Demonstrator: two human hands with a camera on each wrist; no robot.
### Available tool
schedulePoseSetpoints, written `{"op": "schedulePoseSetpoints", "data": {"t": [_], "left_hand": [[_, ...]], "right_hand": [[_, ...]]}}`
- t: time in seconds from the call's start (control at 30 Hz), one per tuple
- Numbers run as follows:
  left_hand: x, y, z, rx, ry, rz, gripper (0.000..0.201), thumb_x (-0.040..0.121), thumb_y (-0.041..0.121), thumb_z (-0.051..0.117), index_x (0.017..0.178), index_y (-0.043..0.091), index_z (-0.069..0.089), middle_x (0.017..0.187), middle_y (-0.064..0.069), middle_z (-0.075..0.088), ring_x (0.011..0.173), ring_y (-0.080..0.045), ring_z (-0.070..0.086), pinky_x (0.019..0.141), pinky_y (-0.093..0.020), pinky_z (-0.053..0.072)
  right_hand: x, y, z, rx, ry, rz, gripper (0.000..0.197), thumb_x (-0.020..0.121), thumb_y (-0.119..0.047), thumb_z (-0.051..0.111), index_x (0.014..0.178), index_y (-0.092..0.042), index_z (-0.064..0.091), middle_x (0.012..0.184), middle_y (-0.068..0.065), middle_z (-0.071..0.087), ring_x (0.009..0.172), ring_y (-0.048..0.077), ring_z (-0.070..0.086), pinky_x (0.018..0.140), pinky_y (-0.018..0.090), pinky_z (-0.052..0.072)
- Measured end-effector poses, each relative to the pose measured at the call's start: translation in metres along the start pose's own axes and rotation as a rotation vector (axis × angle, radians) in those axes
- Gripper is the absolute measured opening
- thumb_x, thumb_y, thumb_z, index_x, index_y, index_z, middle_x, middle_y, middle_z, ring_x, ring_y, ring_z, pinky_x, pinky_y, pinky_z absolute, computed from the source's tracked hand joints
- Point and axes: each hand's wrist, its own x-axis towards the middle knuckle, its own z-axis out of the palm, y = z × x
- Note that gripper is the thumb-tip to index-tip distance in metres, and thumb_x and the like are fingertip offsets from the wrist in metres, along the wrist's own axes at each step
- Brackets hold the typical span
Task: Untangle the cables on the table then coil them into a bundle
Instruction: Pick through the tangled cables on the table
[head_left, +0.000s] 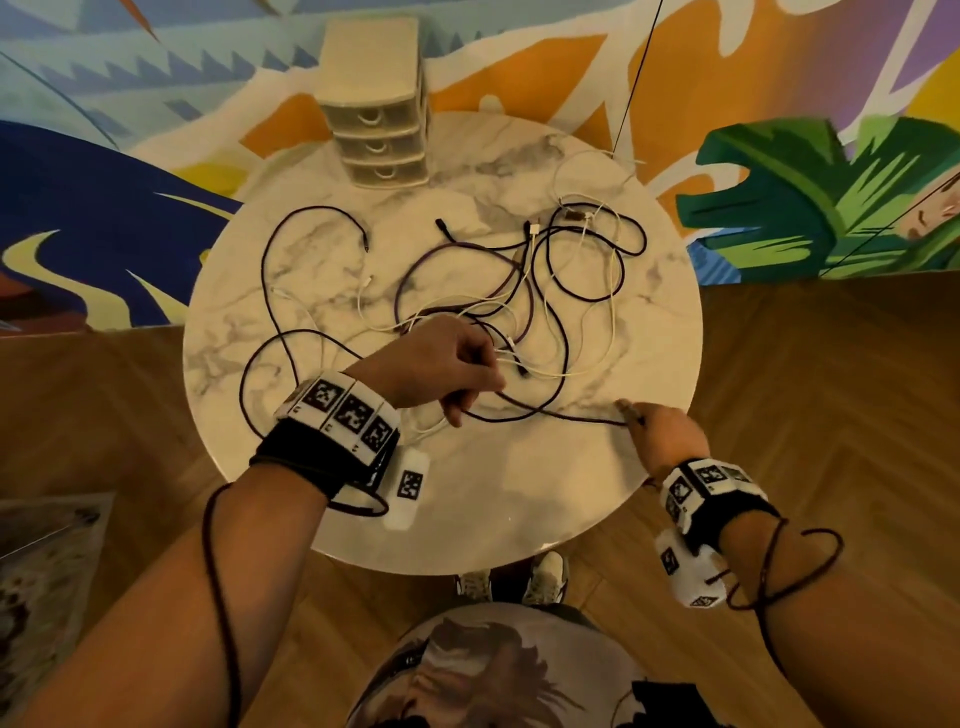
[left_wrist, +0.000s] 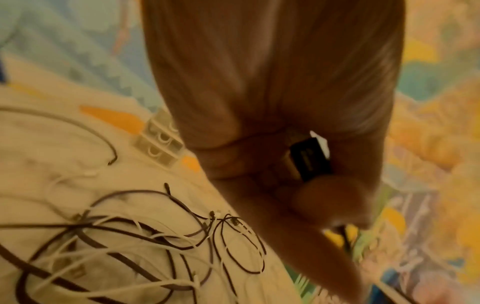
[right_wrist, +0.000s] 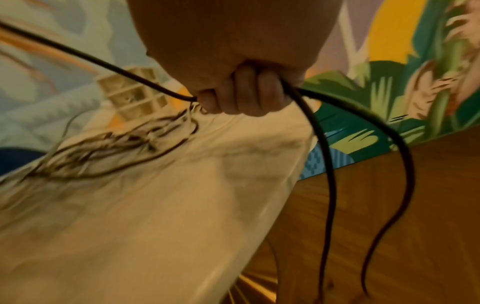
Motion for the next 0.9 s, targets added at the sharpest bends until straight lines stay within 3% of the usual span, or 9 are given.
{"op": "schedulePoseSetpoints", "data": {"t": [0.1,0.23,0.33,0.43,0.57,0.67,0.77,0.83,0.9], "left_hand": [[-0.007,0.006,0.001,0.043,-0.17,0.007,0.008,0.087,0.002,0.062,0.08,0.0,0.062,0.052,-0.012,0.054,0.042,-0.02,0.053,0.044,-0.023,0.046],[-0.005,0.024,0.021,-0.091,-0.154,0.105,0.003,0.089,-0.001,0.056,0.088,-0.003,0.058,0.054,-0.01,0.051,0.046,-0.024,0.05,0.05,-0.029,0.051],[0.006,0.039,0.038,-0.178,-0.089,0.181,0.01,0.083,0.001,0.051,0.086,0.009,0.046,0.056,-0.005,0.04,0.046,-0.015,0.037,0.053,-0.035,0.052],[0.02,0.055,0.058,-0.056,-0.028,0.24,0.014,0.084,-0.001,0.054,0.086,0.009,0.045,0.063,-0.005,0.046,0.052,-0.013,0.044,0.053,-0.037,0.054],[0.038,0.07,0.091,-0.008,-0.023,0.307,0.01,0.086,0.001,0.061,0.094,0.001,0.055,0.073,-0.015,0.06,0.06,-0.021,0.06,0.057,-0.039,0.057],[0.047,0.075,0.115,0.078,-0.037,0.368,0.01,0.089,0.011,0.061,0.098,0.005,0.061,0.071,-0.012,0.065,0.059,-0.017,0.063,0.054,-0.033,0.055],[0.052,0.079,0.131,0.244,-0.033,0.445,0.011,0.09,0.02,0.06,0.097,0.013,0.065,0.075,0.002,0.065,0.066,-0.011,0.064,0.058,-0.023,0.053],[0.053,0.079,0.136,0.332,-0.05,0.476,0.013,0.09,0.022,0.059,0.1,0.016,0.066,0.085,0.002,0.066,0.075,-0.009,0.062,0.065,-0.016,0.049],[0.053,0.08,0.14,0.39,-0.062,0.51,0.016,0.09,0.021,0.059,0.104,0.016,0.066,0.09,0.003,0.065,0.081,-0.007,0.058,0.07,-0.017,0.045]], "right_hand": [[0.007,0.018,-0.028,0.234,0.143,0.17,0.051,0.099,-0.047,0.033,0.069,-0.011,0.055,0.085,0.022,0.061,0.075,0.035,0.055,0.065,0.035,0.039],[0.013,0.035,-0.043,0.348,0.258,0.188,0.046,0.099,-0.043,0.033,0.082,-0.01,0.058,0.092,0.021,0.062,0.083,0.037,0.057,0.069,0.034,0.038],[0.008,0.041,-0.035,0.522,0.341,0.043,0.033,0.1,-0.037,0.034,0.086,-0.018,0.058,0.096,0.009,0.061,0.092,0.033,0.058,0.072,0.031,0.036],[-0.016,0.032,-0.042,0.838,0.393,-0.13,0.028,0.098,-0.037,0.033,0.089,-0.025,0.057,0.093,0.008,0.061,0.087,0.02,0.057,0.078,0.033,0.045],[-0.054,0.004,-0.063,0.936,0.169,-0.277,0.035,0.085,-0.012,0.03,0.105,-0.012,0.059,0.096,0.007,0.065,0.092,0.004,0.06,0.079,0.008,0.043],[-0.073,-0.016,-0.074,1.084,-0.016,-0.325,0.03,0.093,0.004,0.033,0.089,-0.012,0.059,0.079,0.006,0.063,0.072,0.007,0.064,0.068,0.018,0.051],[-0.075,-0.015,-0.076,1.082,-0.035,-0.315,0.021,0.097,0.003,0.037,0.089,-0.007,0.054,0.066,0.005,0.058,0.055,0.017,0.057,0.055,0.034,0.051],[-0.072,-0.008,-0.075,1.031,-0.061,-0.309,0.012,0.097,0.004,0.039,0.097,-0.002,0.049,0.056,-0.004,0.053,0.045,0.008,0.048,0.049,0.033,0.051],[-0.07,-0.004,-0.075,1.008,-0.062,-0.277,0.013,0.095,0.007,0.038,0.098,0.004,0.05,0.057,0.0,0.048,0.041,0.005,0.042,0.04,0.026,0.046]]}}
